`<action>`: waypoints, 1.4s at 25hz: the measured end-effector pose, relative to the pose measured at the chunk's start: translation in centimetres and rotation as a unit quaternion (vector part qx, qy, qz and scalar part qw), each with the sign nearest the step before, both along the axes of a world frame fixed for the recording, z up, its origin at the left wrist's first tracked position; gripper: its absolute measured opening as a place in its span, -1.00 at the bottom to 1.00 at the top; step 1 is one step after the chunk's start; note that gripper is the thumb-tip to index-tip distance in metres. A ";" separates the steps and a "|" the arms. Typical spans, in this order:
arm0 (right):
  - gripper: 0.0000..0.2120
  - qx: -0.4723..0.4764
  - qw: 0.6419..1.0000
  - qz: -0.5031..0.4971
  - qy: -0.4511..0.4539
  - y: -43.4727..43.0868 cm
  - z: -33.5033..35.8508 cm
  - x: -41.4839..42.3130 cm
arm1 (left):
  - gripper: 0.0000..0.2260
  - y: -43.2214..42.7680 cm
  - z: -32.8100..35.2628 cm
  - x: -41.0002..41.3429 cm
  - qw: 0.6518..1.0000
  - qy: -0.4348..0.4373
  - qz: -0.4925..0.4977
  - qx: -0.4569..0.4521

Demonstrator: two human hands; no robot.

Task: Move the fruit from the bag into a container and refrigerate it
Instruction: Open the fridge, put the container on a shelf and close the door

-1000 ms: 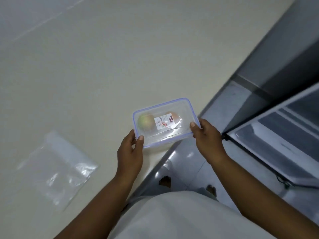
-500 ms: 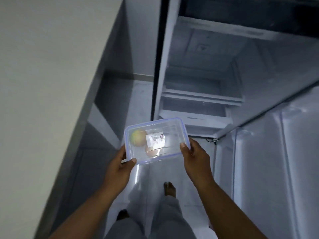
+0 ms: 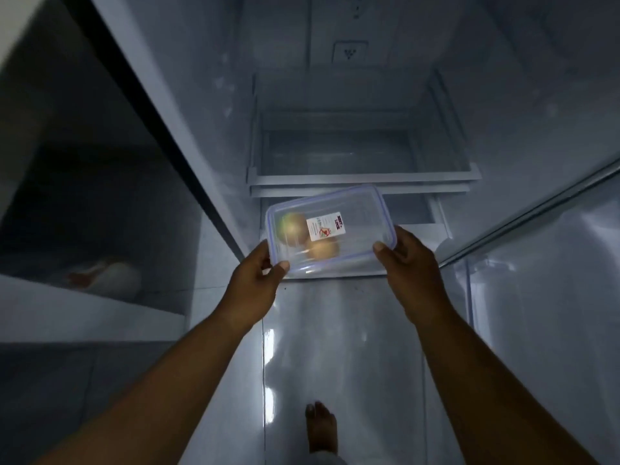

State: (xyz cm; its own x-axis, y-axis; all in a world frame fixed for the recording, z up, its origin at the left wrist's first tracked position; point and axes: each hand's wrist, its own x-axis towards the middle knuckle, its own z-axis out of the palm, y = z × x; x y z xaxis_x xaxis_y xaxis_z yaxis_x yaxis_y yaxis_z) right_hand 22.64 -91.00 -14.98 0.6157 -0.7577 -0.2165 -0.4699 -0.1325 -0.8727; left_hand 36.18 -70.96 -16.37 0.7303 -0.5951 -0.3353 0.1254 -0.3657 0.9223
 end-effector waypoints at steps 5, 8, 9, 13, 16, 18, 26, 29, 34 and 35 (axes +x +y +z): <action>-0.74 -0.038 0.999 0.025 0.000 -8.1 -3.8 7.1 | -0.75 -8.4 -3.1 7.6 0.999 -0.028 0.005 -0.022; -0.72 -0.047 0.998 0.027 0.013 -11.5 -5.0 11.4 | -0.79 -11.9 -4.1 11.7 0.999 -0.046 0.005 -0.004; -0.70 -0.046 0.998 0.031 0.017 -12.5 -5.3 12.7 | -0.83 -12.9 -4.4 13.0 0.999 -0.046 0.005 0.004; -0.82 -0.012 1.000 0.019 0.009 -15.6 -7.0 16.7 | -0.89 -15.8 -5.2 17.2 0.998 -0.038 0.026 0.044; -0.72 -0.004 1.000 0.015 0.016 -16.9 -8.8 18.7 | -0.87 -17.1 -6.5 19.3 0.996 -0.047 0.046 0.065; -0.64 -0.011 0.999 0.018 0.030 -17.5 -9.9 19.5 | -0.91 -17.9 -7.4 20.2 0.995 -0.053 0.061 0.061; -0.30 -0.088 0.991 0.046 0.089 -18.1 -10.6 18.7 | -0.43 -18.0 -9.2 19.8 0.992 -0.063 0.071 0.080; -0.34 -0.043 0.998 0.008 0.042 -16.8 -9.7 16.0 | -0.40 -16.3 -8.1 17.1 0.992 -0.040 0.105 0.062; -0.50 -0.035 0.998 -0.047 0.016 -9.0 -6.8 6.7 | -0.57 -10.0 -5.1 7.9 0.994 -0.050 0.079 0.055; -0.50 -0.032 0.998 -0.058 0.010 -6.4 -5.6 4.1 | -0.59 -8.4 -3.9 5.5 0.994 -0.051 0.071 0.062</action>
